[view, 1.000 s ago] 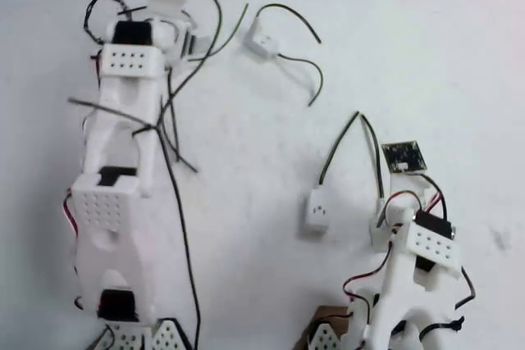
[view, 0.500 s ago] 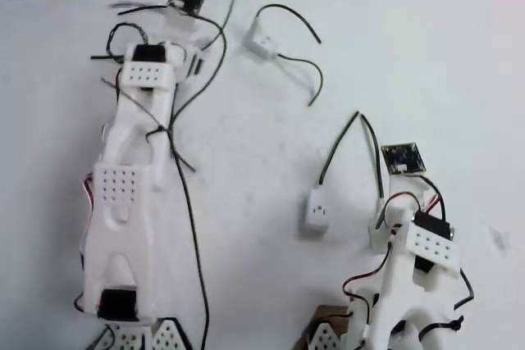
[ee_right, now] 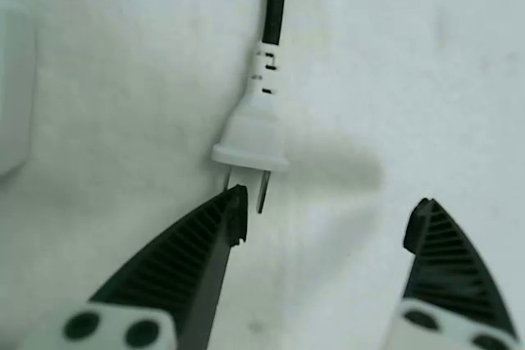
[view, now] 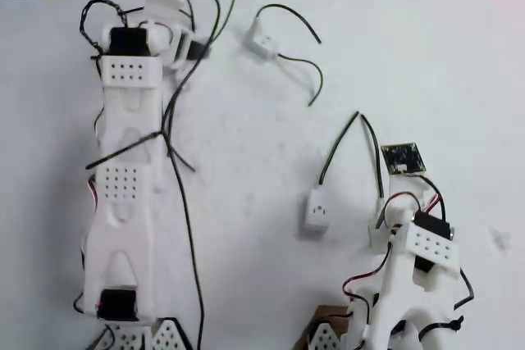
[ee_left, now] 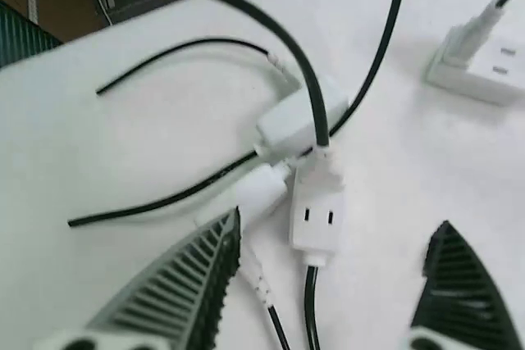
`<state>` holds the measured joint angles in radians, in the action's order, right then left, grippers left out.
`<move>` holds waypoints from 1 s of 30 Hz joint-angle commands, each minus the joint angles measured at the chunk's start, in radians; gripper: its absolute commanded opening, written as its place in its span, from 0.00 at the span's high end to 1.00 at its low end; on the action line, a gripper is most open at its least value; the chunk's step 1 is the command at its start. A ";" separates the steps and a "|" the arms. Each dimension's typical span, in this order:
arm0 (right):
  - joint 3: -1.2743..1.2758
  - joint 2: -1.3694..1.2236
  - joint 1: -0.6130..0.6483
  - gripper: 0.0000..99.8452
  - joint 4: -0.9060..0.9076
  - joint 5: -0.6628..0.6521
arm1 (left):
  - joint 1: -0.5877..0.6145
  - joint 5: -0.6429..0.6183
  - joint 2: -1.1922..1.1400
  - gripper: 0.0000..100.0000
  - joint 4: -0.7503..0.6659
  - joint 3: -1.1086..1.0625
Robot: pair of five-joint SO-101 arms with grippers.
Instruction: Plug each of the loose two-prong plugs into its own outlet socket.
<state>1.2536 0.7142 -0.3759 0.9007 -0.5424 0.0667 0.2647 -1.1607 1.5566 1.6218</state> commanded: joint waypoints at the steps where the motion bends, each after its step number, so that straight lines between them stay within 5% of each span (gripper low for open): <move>1: -0.014 0.019 -0.001 0.69 -0.015 0.012 | 0.001 -0.009 0.119 0.66 0.121 0.048; 5: -0.052 0.019 -0.002 0.69 0.010 0.014 | -0.024 -0.011 0.182 0.66 0.233 0.044; 14: -0.270 0.019 0.044 0.69 0.223 0.118 | 0.004 -0.061 0.348 0.66 0.236 -0.192; 20: -0.453 0.019 0.200 0.69 0.387 0.201 | 0.001 -0.114 0.599 0.66 0.232 -0.608; 30: -0.488 0.008 0.562 0.69 0.381 0.226 | 0.021 -0.114 0.952 0.66 0.186 -1.243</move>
<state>0.8025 0.7142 0.1028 1.2873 -0.3261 0.0683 0.1588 -0.3429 1.7806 0.5355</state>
